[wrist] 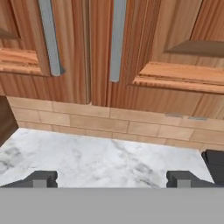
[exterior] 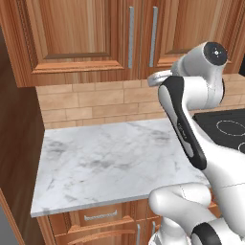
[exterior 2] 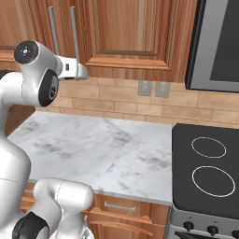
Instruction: Move the ketchup and shaker from the cabinet to the dining counter.
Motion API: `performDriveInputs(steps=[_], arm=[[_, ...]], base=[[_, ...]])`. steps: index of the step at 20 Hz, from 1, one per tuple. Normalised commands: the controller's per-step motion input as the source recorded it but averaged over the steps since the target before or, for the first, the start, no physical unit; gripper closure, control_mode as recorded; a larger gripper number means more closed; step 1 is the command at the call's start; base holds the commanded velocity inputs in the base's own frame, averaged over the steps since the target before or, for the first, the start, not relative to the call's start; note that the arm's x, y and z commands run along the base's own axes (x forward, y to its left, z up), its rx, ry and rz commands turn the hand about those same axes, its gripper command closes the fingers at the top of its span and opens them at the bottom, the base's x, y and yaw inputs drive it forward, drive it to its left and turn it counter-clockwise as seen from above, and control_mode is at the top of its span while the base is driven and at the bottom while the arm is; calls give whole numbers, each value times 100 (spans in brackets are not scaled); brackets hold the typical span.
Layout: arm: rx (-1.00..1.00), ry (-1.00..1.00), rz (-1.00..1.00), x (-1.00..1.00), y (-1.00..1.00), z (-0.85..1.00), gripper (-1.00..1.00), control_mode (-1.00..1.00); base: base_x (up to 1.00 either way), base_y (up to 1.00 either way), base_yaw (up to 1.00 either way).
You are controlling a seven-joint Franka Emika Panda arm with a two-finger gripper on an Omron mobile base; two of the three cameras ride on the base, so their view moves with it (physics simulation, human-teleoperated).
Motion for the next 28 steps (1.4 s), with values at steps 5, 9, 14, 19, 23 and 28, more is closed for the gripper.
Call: performDriveInputs(steps=[5,9,14,19,23,28], arm=[[1,0,0,0,0,31,-100,-100],[1,0,-1,0,0,19,-100,-100],[1,-2,-2,6,0,5,-100,-100],[0,-10,-5,24,0,0,-100,-100],[0,-6,-4,25,0,0,-100,-100],[0,-7,-4,23,2,1,-100,-100]], base=[[0,0,0],[0,0,0],[0,0,0],[0,0,0],[0,0,0],[0,0,0]])
